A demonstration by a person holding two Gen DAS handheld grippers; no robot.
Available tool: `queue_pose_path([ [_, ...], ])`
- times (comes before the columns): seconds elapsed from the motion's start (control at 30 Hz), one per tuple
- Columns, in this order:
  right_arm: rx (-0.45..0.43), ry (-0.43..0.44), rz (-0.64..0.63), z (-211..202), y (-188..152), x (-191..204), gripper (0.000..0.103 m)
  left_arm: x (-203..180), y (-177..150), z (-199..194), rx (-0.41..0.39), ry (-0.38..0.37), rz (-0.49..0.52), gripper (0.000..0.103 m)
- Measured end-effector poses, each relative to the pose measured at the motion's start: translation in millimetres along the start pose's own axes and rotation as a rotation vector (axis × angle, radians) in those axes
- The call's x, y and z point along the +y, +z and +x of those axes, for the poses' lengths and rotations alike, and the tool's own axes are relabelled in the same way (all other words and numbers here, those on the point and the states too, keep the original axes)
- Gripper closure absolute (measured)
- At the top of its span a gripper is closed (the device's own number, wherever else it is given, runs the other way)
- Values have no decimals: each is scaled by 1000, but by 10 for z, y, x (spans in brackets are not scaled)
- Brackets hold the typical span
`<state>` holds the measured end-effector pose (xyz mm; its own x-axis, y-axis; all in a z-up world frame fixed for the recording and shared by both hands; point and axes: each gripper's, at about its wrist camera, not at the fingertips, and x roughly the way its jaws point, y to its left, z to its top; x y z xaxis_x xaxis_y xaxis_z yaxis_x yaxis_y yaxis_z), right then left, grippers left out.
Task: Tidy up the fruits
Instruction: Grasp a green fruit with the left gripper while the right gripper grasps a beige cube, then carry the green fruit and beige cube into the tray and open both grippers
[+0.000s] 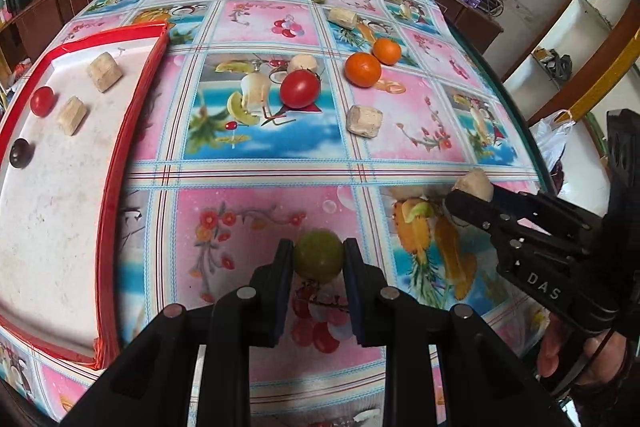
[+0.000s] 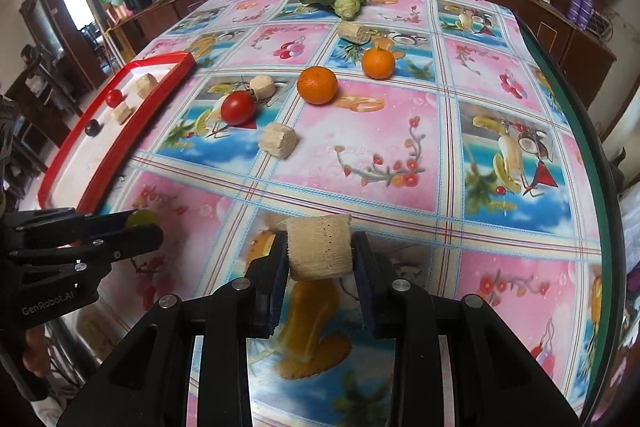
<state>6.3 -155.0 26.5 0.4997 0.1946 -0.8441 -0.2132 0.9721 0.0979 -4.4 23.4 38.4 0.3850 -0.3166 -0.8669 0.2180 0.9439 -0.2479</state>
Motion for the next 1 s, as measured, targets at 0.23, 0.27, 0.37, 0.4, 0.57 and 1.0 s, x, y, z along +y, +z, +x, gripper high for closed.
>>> queue_pose_path([
  [0.23,3,-11,-4,4,80,141,73,85,54,-154,-40,-22,-3,76],
  [0.27,3,-7,-4,6,97,168,73,110,61,-185,-46,-23,-6,76],
  [0.37,1,2,-15,12,150,274,73,190,99,-258,-62,-25,-17,76],
  [0.4,-1,7,-21,14,179,323,73,222,112,-280,-68,-23,-21,76],
  [0.57,-10,26,-59,19,283,550,73,435,159,-410,-99,-10,-52,76],
  [1.0,-23,116,-199,145,609,1387,73,1184,144,-665,-147,74,-173,76],
])
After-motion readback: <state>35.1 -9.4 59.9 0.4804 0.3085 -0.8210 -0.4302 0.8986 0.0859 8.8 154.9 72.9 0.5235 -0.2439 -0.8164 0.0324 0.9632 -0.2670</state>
